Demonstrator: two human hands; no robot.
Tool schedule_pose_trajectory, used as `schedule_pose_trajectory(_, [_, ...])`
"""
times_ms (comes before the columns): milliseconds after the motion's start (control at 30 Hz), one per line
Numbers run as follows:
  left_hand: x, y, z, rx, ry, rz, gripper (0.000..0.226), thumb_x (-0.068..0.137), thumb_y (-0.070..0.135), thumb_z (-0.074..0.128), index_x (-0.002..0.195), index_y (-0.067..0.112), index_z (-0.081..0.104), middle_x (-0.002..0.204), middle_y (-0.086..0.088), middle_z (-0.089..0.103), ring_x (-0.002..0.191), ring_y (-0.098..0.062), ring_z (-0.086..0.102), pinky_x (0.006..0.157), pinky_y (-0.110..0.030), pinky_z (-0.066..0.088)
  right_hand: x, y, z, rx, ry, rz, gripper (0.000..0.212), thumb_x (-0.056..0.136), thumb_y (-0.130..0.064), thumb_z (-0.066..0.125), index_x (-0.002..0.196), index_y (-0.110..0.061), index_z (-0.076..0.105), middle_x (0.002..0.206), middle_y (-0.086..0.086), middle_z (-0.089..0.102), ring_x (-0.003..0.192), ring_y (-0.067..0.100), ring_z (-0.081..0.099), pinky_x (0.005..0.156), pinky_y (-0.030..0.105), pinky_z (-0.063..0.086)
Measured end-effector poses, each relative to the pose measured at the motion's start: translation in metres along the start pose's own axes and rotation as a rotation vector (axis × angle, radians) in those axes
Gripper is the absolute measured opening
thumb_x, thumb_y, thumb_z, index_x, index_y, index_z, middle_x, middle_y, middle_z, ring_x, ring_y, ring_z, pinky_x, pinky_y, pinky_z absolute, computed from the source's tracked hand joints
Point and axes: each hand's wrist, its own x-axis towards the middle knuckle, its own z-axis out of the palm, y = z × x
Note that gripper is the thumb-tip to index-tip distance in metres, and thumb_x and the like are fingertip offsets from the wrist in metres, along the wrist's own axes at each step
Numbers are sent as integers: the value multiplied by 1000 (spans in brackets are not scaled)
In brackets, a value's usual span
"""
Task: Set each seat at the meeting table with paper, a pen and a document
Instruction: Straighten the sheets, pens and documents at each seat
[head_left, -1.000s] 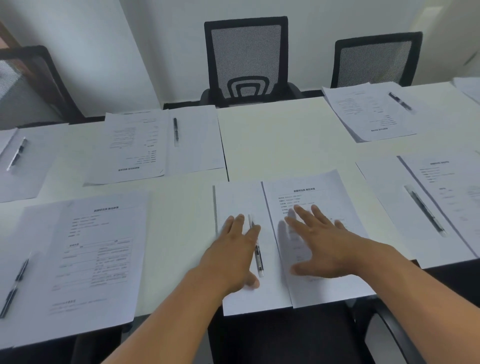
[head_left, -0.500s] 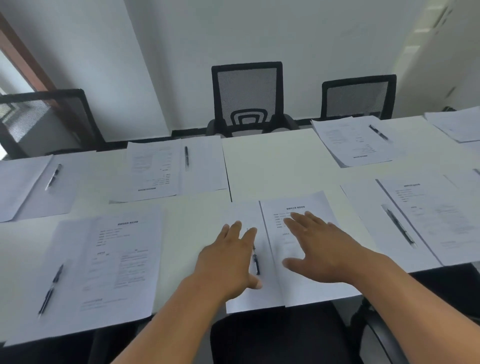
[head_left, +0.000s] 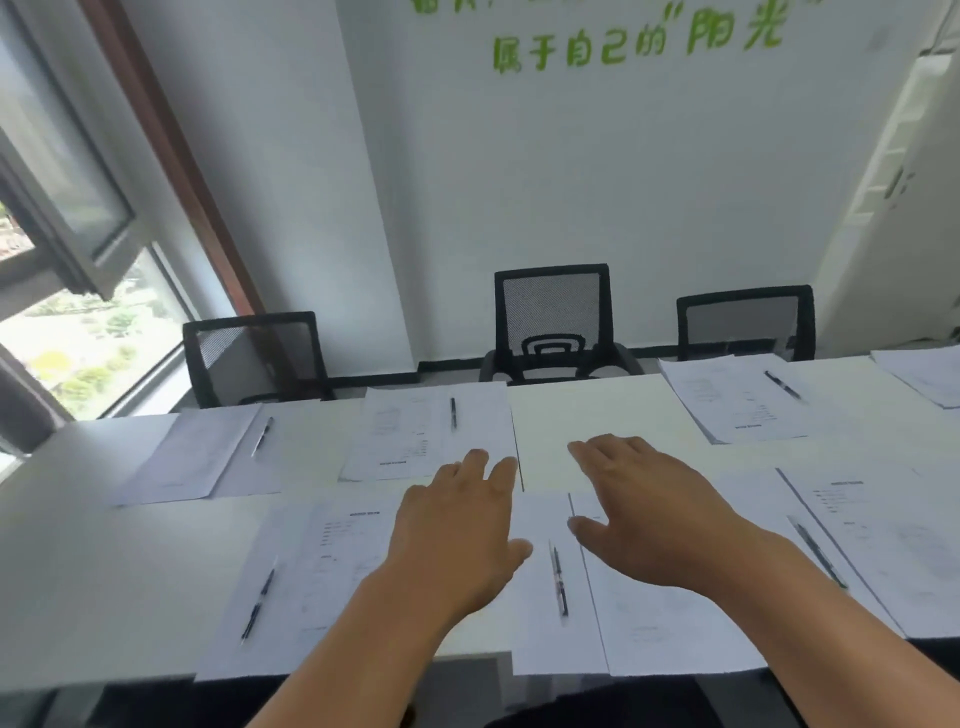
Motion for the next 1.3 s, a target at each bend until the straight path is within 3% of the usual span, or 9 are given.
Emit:
schedule_pose_trajectory(133, [-33, -18, -30, 53, 76, -38, 77, 105, 60, 55, 168, 31, 22, 176, 1, 28, 154, -27, 41, 119, -49, 43, -9, -35, -32, 34, 86, -68, 67, 104, -56, 52, 160, -24, 34, 157, -6, 47, 144, 20, 44, 113, 37, 45])
schedule_pose_trajectory(367, [-85, -73, -63, 77, 91, -102, 81, 105, 62, 54, 171, 35, 17, 182, 4, 12, 165, -26, 25, 126, -51, 34, -15, -103, -58, 38, 150, -132, 63, 104, -56, 52, 156, -23, 38, 149, -6, 51, 137, 21, 48, 108, 35, 47])
schedule_pose_trajectory(667, [-143, -190, -104, 60, 177, -119, 84, 101, 65, 58, 170, 37, 19, 179, 6, 20, 160, -22, 34, 123, -50, 39, -4, -230, -93, 30, 185, -123, 61, 103, -56, 52, 154, -24, 39, 149, -7, 51, 140, 21, 46, 108, 38, 48])
schedule_pose_trajectory(967, [-195, -296, -154, 34, 201, -74, 81, 101, 63, 61, 169, 35, 26, 171, 9, 35, 150, -22, 48, 117, -47, 48, 1, -343, -125, 23, 202, -67, 61, 103, -57, 54, 153, -26, 39, 137, -10, 53, 128, 19, 49, 99, 37, 50])
schedule_pose_trajectory(1233, [-188, -328, -158, -42, 207, -37, 75, 102, 62, 59, 167, 38, 30, 165, 12, 43, 144, -19, 52, 112, -43, 49, 22, -366, -129, 18, 177, -38, 54, 102, -56, 55, 145, -26, 44, 125, -10, 53, 119, 18, 50, 90, 36, 51])
schedule_pose_trajectory(1300, [-175, -331, -150, -65, 179, -39, 74, 102, 62, 61, 165, 39, 32, 165, 13, 44, 142, -18, 54, 112, -43, 51, 34, -361, -122, 23, 148, -25, 54, 102, -57, 55, 144, -26, 45, 131, -10, 53, 124, 19, 49, 94, 38, 51])
